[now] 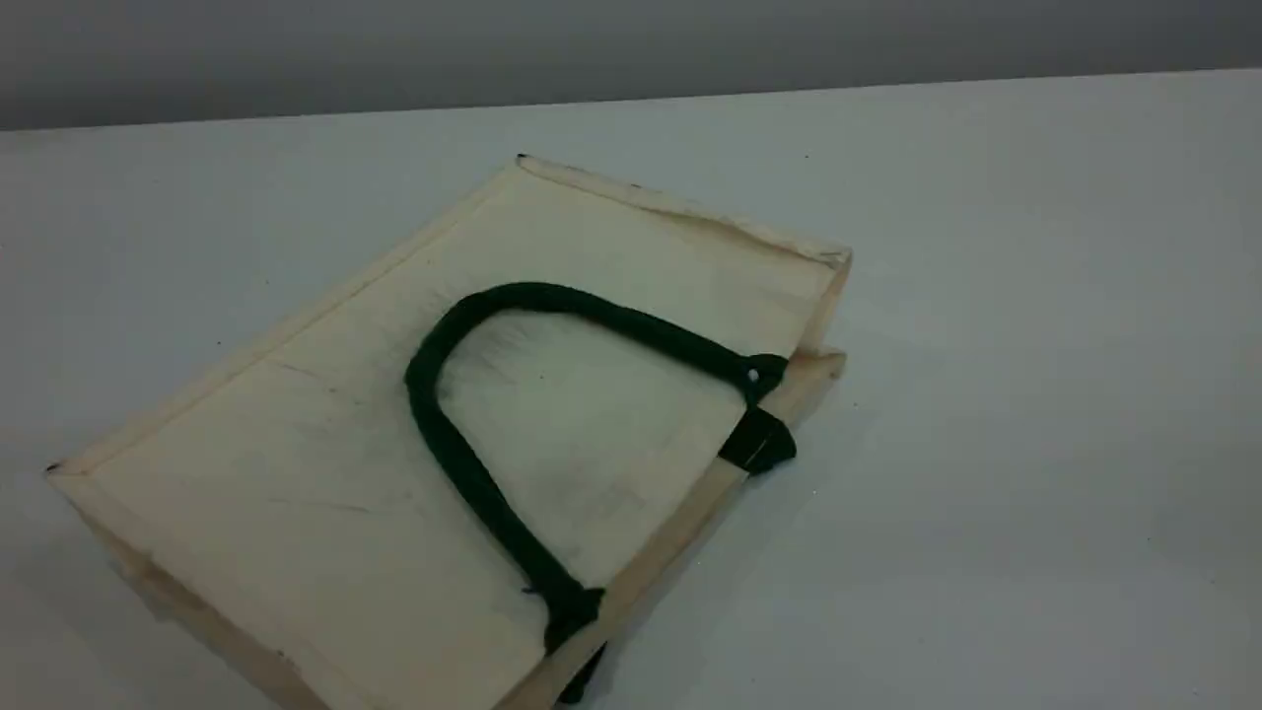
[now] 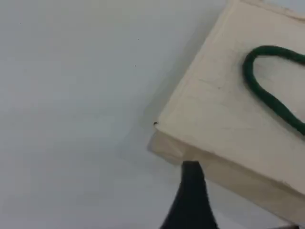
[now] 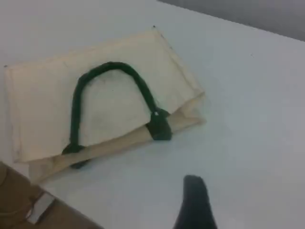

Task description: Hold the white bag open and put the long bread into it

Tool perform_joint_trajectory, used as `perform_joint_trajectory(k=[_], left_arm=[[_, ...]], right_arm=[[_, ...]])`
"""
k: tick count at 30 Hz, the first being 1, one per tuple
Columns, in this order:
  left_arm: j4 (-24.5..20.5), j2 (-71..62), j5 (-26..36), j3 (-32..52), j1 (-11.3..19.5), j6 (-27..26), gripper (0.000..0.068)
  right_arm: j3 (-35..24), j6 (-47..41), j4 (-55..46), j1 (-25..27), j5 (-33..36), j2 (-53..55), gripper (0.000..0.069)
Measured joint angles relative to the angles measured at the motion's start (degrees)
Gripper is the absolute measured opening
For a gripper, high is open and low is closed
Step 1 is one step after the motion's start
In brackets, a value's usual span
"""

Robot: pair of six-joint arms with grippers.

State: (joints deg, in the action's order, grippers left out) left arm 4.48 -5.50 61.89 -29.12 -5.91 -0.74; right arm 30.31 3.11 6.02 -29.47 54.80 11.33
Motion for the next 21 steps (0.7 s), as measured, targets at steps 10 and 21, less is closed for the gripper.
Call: perform_joint_trajectory(k=[10, 21], left_arm=[[0.02, 0.00, -0.09, 0.24, 0.00, 0.00, 0.0514], [0.02, 0.00, -0.09, 0.24, 0.00, -0.05, 0.0514]], right_arm=[[-1.28, 0.35, -0.25, 0.00, 6.16, 0.05, 0.0470], [-1.28, 0.19, -0.04, 0.00, 6.31, -0.01, 0.0470]])
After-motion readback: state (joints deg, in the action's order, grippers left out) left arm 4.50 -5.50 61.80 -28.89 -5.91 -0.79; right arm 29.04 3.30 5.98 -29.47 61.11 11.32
